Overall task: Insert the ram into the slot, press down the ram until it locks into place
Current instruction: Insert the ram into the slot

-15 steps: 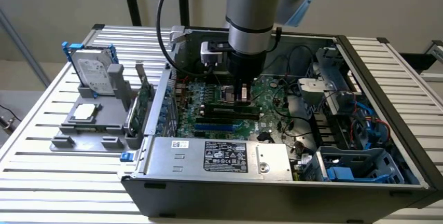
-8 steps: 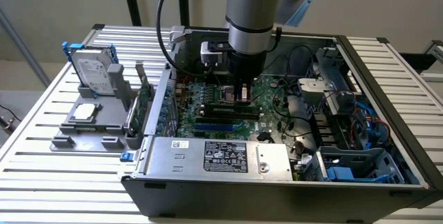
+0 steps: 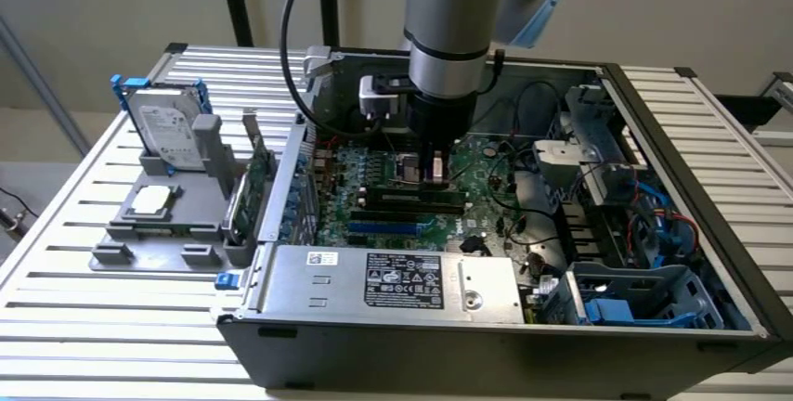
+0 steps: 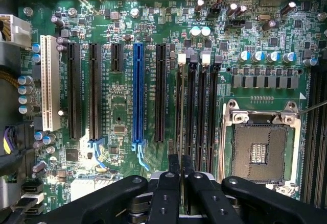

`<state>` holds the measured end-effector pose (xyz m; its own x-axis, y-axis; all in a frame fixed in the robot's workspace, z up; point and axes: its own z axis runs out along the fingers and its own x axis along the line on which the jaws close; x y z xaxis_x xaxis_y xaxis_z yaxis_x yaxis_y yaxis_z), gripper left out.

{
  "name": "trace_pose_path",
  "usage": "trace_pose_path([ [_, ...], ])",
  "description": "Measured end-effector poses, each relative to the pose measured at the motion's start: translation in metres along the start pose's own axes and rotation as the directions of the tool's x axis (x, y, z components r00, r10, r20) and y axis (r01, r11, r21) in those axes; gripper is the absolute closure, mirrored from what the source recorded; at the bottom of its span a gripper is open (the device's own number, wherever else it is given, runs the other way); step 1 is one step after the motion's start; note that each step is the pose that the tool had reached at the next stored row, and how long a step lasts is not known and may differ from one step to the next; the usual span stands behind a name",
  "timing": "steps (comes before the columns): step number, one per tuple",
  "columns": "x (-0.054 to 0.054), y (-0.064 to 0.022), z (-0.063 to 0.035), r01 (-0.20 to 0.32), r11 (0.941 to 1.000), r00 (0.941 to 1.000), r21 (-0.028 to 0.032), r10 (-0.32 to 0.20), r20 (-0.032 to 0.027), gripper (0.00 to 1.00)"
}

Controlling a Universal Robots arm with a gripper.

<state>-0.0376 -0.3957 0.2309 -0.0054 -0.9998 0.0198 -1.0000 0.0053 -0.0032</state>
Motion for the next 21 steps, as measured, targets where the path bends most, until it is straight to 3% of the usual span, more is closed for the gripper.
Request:
trace_pose_path([
  [21,-0.0002,-0.0002,0.0045,0.000,1.0000,1.0000,0.0025,0.000,0.0004,0.85],
])
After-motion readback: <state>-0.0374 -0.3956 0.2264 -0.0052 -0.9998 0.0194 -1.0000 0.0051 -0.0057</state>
